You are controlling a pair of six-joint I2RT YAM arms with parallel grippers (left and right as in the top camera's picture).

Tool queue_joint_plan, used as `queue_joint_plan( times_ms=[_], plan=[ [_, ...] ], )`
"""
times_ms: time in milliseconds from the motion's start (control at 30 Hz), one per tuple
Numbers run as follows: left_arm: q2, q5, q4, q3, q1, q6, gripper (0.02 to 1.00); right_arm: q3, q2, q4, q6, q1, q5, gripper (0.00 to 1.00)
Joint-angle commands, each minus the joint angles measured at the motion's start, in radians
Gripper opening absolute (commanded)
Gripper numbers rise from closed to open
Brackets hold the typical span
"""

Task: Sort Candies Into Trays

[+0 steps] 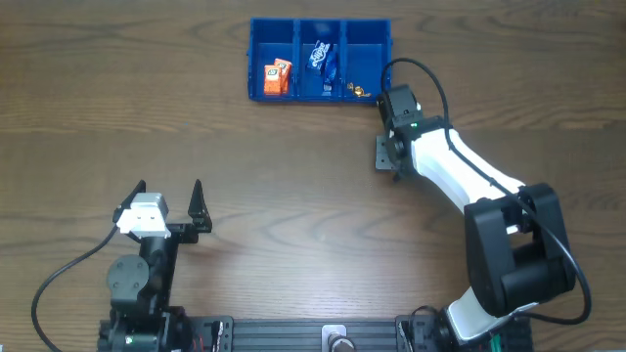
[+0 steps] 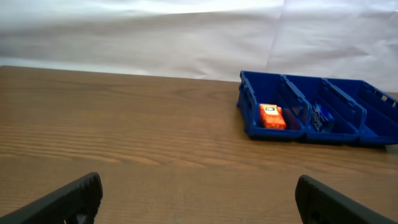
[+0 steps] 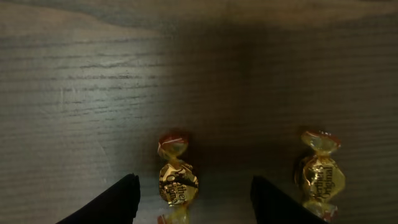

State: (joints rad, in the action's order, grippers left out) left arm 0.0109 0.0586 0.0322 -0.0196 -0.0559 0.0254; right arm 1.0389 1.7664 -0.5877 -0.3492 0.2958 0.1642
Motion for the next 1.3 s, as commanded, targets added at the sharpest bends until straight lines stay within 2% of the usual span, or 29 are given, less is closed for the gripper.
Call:
queue_joint_plan(
  times_ms=[33, 367, 633, 800, 967, 1300],
  plan=[
    [-0.006, 0.01, 0.043, 0.014, 0.003, -0.003, 0.996, 0.003, 0.028, 0.023, -0.018, 0.003, -0.009, 0.595],
    [-0.006, 0.01, 0.043, 0.014, 0.003, -0.003, 0.998, 0.003, 0.045, 0.032, -0.021, 0.007, -0.009, 0.522],
    [-0.006, 0.01, 0.043, 0.014, 0.003, -0.003, 0.998, 0.0, 0.07, 0.042, -0.021, 0.012, -0.027, 0.503],
    [-0.006, 0.01, 0.043, 0.014, 0.003, -0.003, 0.998, 0.001, 0.081, 0.042, -0.021, 0.012, -0.027, 0.417],
    [-0.006, 0.01, 0.043, 0.014, 0.003, -0.003, 0.998, 0.0, 0.081, 0.041, -0.021, 0.012, -0.027, 0.279],
    [-0.006, 0.01, 0.043, 0.014, 0.003, -0.003, 0.998, 0.001, 0.078, 0.042, -0.048, 0.012, -0.028, 0.187]
  ],
)
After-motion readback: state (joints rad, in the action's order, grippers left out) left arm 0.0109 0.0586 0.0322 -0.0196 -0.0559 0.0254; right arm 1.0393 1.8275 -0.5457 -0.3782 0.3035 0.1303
